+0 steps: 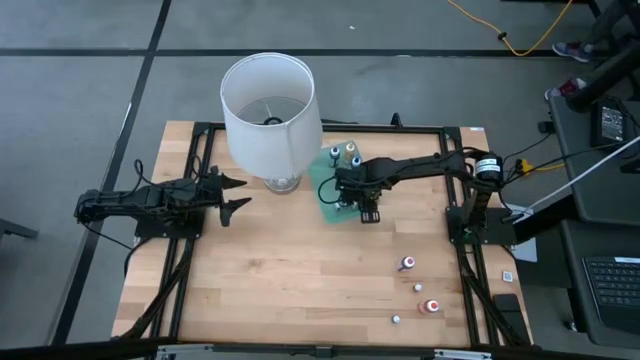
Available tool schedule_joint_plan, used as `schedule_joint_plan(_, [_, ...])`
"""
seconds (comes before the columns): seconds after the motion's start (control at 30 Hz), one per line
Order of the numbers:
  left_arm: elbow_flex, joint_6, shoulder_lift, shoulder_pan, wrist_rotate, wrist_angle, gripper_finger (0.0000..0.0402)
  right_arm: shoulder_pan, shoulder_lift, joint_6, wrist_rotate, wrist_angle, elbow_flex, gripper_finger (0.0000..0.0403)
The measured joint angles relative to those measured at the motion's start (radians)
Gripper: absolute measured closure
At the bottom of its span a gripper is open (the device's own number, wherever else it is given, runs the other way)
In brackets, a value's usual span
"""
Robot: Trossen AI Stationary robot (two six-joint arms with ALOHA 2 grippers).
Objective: Pick & Place food coloring
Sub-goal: Put the small red food coloring bottle into the green bin
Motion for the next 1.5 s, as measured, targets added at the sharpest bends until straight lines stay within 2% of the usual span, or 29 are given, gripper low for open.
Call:
schedule_joint_plan(0.13, [0.0,0.0,0.0,0.0,0.0,0.0,0.0134,-0.002,-0.008,0.018,0.002,-0.007,0.024,0.0201])
schedule_joint_plan(0.37, [0.0,0.0,0.0,0.0,0.0,0.0,0.0135,-0.001,-0.082,0.059,0.078,-0.041,0.036,0.0151])
schedule_joint_plan(0.5, [0.0,0.0,0.0,0.0,0.0,0.0,0.0133,-0.001,-0.143,0.203,0.089,-0.089,0.036,0.0138])
schedule_joint_plan(0.73, [0.0,0.0,0.0,0.0,0.0,0.0,0.0134,0.01,-0.257,0.483,-0.027,-0.138,0.035,0.0099])
schedule_joint_plan(0.93, [0.0,0.0,0.0,0.0,0.0,0.0,0.0133,0.07,-0.367,0.726,-0.034,-0.233,0.035,0.006])
schedule_joint_plan(1.2, [0.0,0.0,0.0,0.0,0.0,0.0,0.0136,0.229,-0.504,1.159,-0.083,-0.456,0.035,0.0057])
schedule_joint_plan(1.5, [0.0,0.0,0.0,0.0,0.0,0.0,0.0133,0.502,-0.543,1.501,-0.083,-0.461,0.035,0.0057])
